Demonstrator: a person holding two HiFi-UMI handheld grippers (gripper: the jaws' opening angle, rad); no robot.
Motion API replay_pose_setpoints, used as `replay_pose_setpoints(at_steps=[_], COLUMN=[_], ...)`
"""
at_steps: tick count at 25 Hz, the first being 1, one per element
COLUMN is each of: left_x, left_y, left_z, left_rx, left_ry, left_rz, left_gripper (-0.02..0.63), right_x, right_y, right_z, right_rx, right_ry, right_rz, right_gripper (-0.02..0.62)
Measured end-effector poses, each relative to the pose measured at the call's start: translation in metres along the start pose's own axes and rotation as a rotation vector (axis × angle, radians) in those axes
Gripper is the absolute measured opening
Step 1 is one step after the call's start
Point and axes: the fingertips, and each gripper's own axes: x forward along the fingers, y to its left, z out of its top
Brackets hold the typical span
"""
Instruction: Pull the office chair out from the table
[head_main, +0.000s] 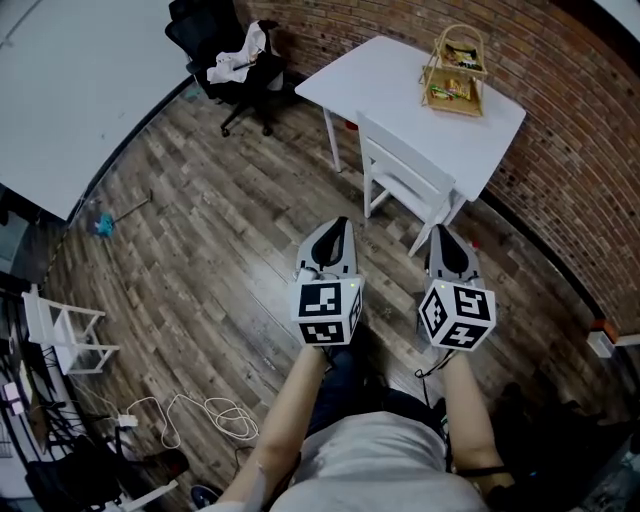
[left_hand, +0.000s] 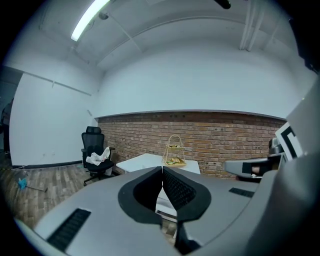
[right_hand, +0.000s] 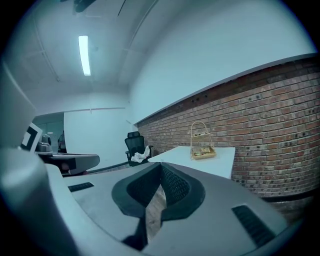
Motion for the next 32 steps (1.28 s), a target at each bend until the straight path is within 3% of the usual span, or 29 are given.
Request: replay_pose_setpoints(at_steps=[11,19,32], left_x=[0.107,0.161,0.211], left_y=[0.060,0.099,0.106], left_z=[0.034,0.036,0.035], left_rx=[0.013,0.005,0.013], left_ry=[0.001,0.021,0.043], left_rz=[-0.082,-0.123,-0.177], left_gripper=[0.015,0.015,0.015], right_x=[0.114,0.168,0.215], right_y=[0.003,0.011,-0.008], right_z=[0.032,0.037,0.035], right_rx=[-0.002,-0.015,-0.039], right_ry=[0.004,0.024,0.068], right_rz=[-0.067,-0.103,-0.142], right_gripper=[0.014,0.012,0.014])
